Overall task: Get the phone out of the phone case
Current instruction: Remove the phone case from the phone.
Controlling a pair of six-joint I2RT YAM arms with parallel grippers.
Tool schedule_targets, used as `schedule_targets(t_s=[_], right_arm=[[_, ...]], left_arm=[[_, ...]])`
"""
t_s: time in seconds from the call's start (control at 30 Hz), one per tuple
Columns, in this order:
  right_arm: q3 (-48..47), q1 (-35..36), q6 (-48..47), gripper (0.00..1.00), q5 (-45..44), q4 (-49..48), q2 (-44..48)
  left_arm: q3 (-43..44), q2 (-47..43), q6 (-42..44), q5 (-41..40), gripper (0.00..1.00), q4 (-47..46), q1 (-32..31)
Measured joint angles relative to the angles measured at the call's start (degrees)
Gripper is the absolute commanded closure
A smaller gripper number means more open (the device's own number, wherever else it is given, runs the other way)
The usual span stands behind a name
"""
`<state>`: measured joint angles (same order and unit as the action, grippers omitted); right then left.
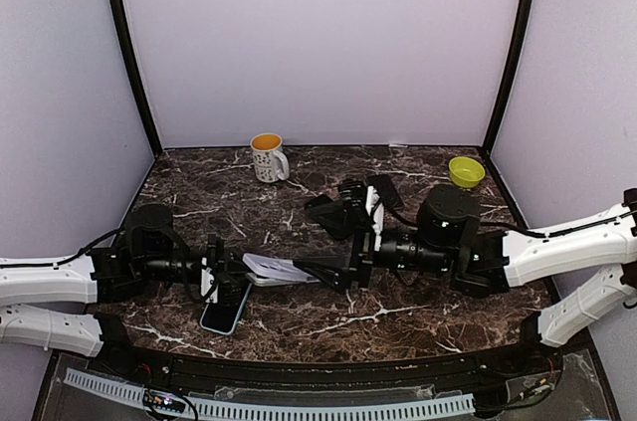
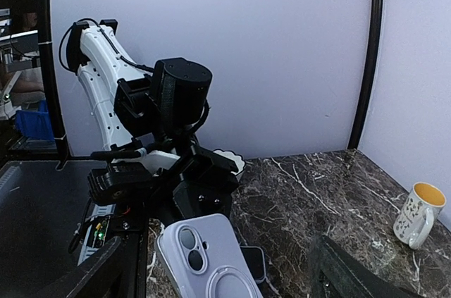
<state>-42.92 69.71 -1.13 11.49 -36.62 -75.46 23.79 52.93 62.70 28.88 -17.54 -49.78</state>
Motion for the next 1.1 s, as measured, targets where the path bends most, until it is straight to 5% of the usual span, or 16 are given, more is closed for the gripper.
schedule_targets(t_s=[0.43, 1.1], right_arm=[[-12.8, 6.5, -7.0, 0.26, -12.7, 10.9, -11.9], [-19.0, 8.3, -9.0, 0.58, -15.6, 19.2, -17.5]], left_arm=[[0.0, 0.9, 2.7, -2.7, 1.00, 1.9, 0.0], [0.0, 1.0, 3.6, -3.8, 1.00, 4.2, -0.3]])
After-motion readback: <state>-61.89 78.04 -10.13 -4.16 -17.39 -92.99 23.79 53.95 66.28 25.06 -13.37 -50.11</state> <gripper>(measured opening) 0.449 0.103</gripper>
